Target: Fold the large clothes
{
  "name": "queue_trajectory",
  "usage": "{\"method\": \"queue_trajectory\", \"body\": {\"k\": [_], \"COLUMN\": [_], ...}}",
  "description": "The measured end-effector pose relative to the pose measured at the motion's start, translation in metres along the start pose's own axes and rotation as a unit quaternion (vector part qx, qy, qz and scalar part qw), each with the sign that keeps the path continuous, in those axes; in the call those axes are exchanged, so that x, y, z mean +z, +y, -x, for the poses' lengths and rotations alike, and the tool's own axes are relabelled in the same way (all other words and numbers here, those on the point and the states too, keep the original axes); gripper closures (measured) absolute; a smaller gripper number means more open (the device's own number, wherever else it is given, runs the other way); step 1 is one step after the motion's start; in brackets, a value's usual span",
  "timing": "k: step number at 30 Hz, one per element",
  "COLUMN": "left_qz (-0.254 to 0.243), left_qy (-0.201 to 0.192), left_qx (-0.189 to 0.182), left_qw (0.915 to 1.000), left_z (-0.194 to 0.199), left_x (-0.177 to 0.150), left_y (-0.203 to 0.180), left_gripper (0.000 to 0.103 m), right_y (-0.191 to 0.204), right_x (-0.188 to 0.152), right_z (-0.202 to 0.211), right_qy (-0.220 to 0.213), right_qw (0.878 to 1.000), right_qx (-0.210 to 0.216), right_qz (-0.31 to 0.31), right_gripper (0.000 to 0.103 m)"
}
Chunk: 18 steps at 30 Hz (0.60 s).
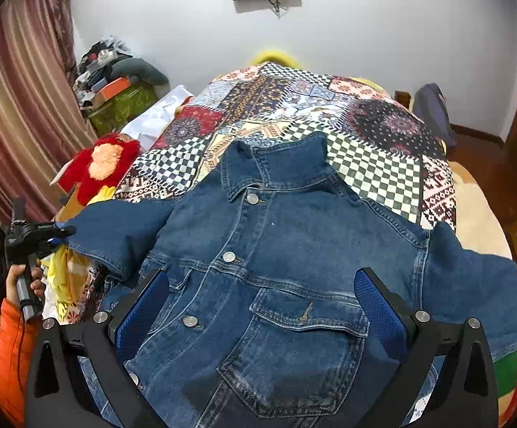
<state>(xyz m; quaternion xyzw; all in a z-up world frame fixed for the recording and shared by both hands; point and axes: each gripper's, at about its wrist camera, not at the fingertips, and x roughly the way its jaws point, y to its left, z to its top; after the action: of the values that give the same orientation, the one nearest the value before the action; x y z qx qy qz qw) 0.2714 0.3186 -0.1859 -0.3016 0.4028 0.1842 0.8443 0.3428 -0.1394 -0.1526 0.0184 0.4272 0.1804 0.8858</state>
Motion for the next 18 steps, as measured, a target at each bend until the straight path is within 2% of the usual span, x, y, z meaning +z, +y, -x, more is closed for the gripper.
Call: {"method": "queue_trajectory", "body": {"k": [5, 9, 14, 18], "left_qz": [-0.076, -0.139, -0.230, -0.300], "left_qy": [-0.055, -0.079, -0.070, -0.027], "left_qx": [-0.024, -0.059, -0.104, -0.126], "left_qw": [0.9953, 0.9854, 0.9651, 0.9451], "left_z": [0.041, 0.063, 0.065, 0.043], "left_x": [0.004, 0.001, -0.032, -0.078], "left_y": [-0.064, -0.128, -0.218, -0.274], "left_gripper": [0.091, 0.092, 0.092, 0.092], "right_y": [-0.012, -0.025, -0.047, -0.068], "right_x": [0.001, 0.000, -0.005, -0.010], "right_z": [-0.004, -0.002, 0.007, 0.013], "right_qy": [0.000, -0.004, -0.009, -0.013], "right_qw": [1.000, 1.000, 0.999, 0.998], "right_qx": [0.008, 0.013, 0.013, -0.007], "right_qz": [-0.014, -0.028, -0.044, -0.054], "right_gripper": [0.000, 0.000, 0.000, 0.000]}}
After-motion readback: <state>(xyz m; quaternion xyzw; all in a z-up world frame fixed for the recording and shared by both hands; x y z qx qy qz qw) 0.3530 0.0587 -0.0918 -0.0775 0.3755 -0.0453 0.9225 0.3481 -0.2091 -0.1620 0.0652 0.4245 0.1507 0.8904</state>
